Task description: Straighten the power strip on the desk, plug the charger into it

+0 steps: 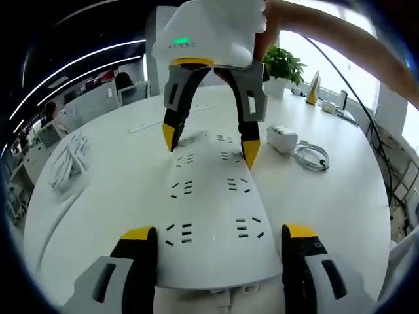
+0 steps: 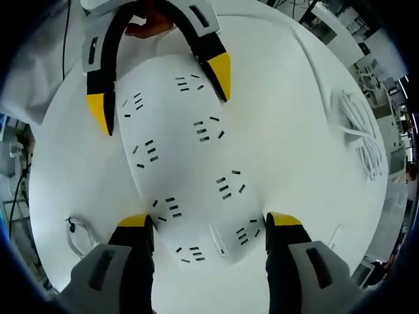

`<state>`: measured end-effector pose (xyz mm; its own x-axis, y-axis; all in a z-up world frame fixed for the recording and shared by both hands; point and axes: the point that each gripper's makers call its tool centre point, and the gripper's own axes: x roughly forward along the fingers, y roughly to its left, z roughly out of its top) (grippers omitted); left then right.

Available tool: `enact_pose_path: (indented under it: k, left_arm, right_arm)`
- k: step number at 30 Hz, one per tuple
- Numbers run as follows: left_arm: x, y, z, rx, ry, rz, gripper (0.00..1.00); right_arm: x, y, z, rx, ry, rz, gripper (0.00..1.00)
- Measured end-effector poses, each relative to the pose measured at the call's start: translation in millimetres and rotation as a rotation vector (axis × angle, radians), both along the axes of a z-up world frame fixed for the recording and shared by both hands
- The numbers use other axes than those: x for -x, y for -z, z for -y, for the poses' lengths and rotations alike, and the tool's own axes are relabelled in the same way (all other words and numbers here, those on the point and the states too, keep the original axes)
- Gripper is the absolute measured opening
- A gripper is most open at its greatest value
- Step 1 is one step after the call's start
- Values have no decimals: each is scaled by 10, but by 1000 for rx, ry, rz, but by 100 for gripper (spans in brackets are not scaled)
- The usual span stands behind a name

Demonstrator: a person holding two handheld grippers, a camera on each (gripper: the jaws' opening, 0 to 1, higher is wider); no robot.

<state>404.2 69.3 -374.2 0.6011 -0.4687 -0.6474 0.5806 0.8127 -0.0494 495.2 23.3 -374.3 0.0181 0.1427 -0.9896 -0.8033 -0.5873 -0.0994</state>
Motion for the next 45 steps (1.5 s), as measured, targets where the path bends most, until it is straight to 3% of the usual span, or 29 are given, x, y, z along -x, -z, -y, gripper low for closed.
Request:
enact_pose_path:
  k: [5,33,36,40,45]
  left_arm:
    - [5,1,5,-1,14,0,78]
    - [117,18,56,-15,247,-7,77]
    - [127,15,62,-13,265,-3,77]
    - [130,15,66,-18,274,-11,77]
    - [132,13,66,-19,278,-12,77]
  right_arm:
    - [11,4,18,6,17,1,68]
    - [346,11,341,46,320,20,67]
    - [403,0,343,47,294,34,66]
    - [396,-1,342,31,202,8,64]
    - [379,10,357,45,152,-6,63]
